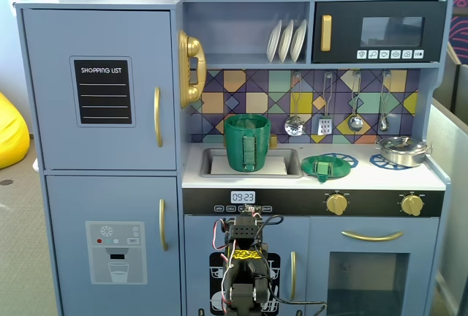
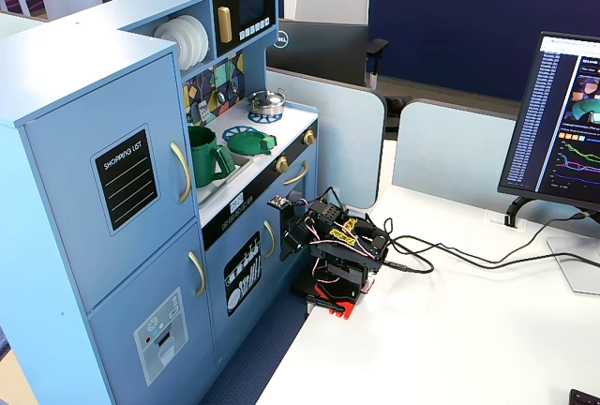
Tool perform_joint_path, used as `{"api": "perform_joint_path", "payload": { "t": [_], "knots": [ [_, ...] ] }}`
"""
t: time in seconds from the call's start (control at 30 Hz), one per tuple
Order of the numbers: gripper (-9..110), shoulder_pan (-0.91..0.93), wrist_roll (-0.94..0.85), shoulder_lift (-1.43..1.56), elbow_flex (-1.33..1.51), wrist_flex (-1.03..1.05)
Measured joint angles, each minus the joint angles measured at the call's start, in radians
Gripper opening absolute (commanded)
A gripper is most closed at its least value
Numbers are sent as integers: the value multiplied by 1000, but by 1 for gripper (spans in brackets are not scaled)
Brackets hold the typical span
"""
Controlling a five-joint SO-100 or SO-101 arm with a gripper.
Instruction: Pick up the lid from the counter and put it on the green recipient
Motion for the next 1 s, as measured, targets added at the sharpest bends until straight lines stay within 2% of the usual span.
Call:
{"api": "perform_joint_path", "payload": {
  "t": [0.73,0.9,1.0],
  "knots": [
    [7,-5,-2,0,0,0],
    [8,-160,-2,0,0,0],
    [9,-181,-2,0,0,0]
  ]
}}
